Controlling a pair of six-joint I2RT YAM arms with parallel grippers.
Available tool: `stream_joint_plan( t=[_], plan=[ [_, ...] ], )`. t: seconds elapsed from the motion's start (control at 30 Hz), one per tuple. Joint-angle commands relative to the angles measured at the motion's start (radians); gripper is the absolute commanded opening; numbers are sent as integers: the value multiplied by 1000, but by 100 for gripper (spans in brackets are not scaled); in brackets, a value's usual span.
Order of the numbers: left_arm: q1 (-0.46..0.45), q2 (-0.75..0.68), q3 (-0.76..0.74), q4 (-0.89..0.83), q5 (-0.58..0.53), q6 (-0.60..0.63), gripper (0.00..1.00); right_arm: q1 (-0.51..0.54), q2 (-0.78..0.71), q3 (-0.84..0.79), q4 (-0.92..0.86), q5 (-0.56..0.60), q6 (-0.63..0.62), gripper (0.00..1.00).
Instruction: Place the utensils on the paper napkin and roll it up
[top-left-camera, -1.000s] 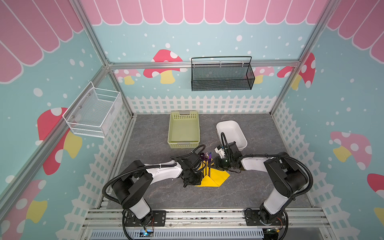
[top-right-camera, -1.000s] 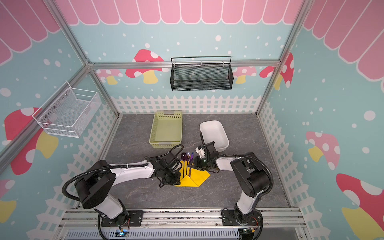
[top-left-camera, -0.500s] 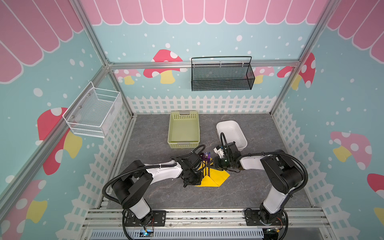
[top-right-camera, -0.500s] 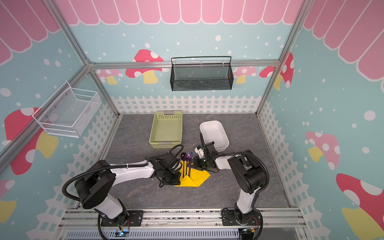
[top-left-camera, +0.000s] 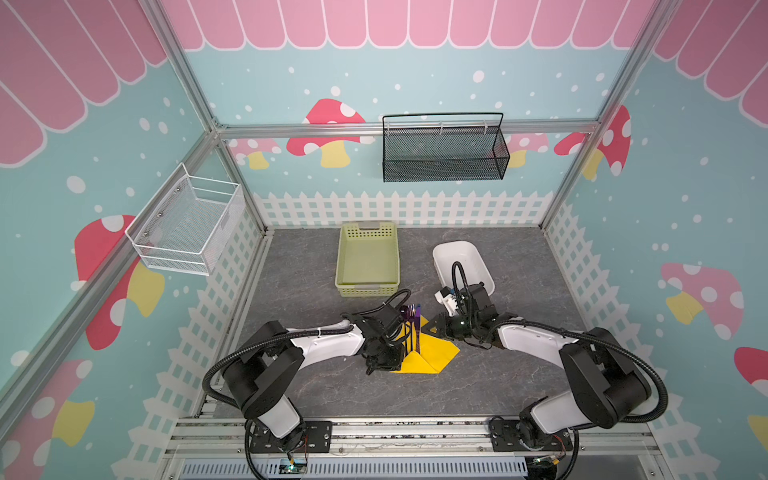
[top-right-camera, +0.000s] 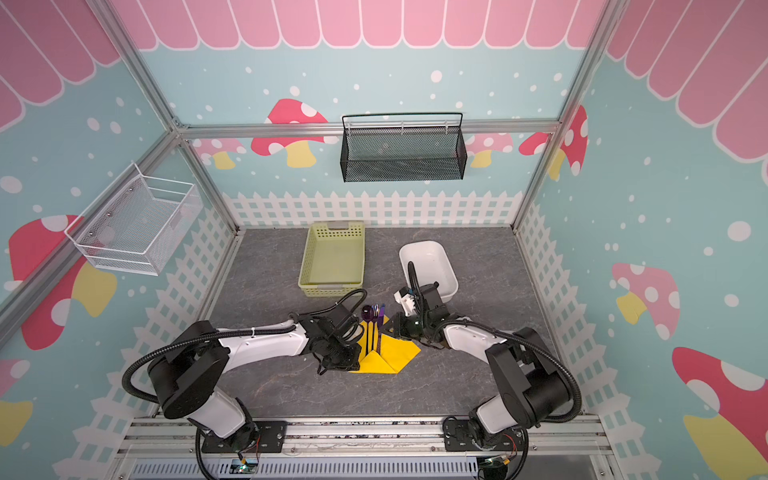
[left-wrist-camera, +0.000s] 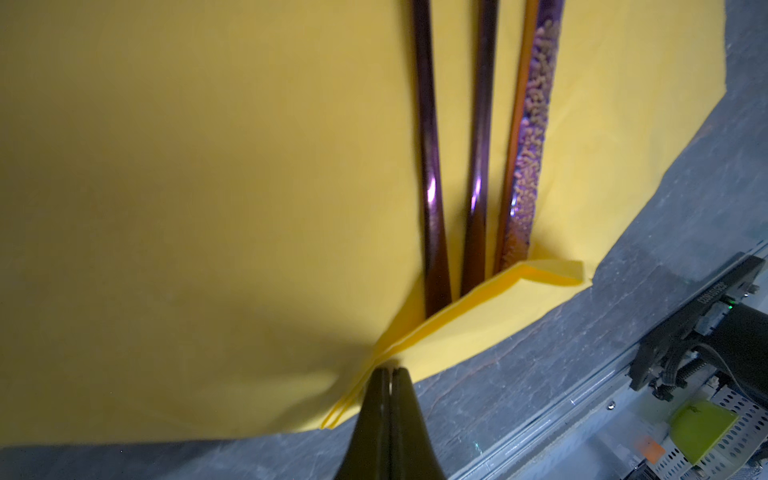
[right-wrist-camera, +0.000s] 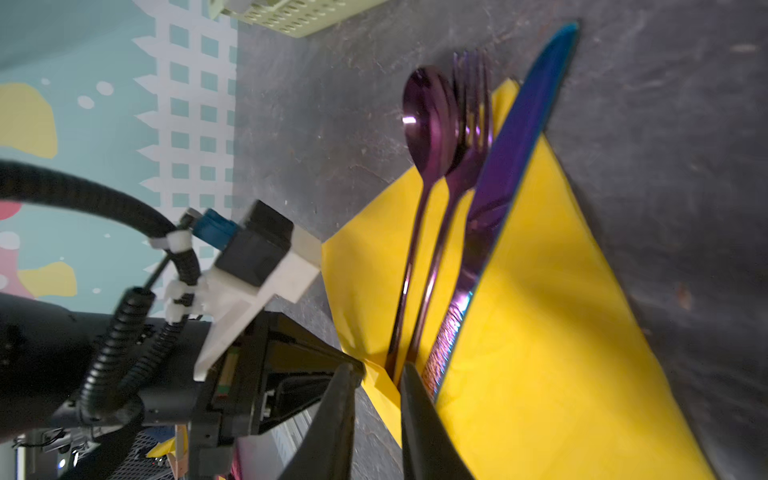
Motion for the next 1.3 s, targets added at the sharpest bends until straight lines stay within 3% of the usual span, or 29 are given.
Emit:
stream_joint_plan(
  t=[0.0,0.17,0.43,0.97,1.27],
  plan=[
    [2,1,31,-15,-12,-8,2,-29,-69,-34,-196,121,-72,23],
    [2,12,45,-14,-9,-5,3,-103,-161,-68,-357,252,-130,34],
    [2,48,65,-15,-11,2,4,-167,-175,-121,-356,224,-160,44],
    [2,84,56,-8,-13,0,3,-188,-66,-203,-115,17,-129,44],
    [2,79,55,-8,-14,-5,3,-186,-38,-297,214,-219,37,42]
  ],
)
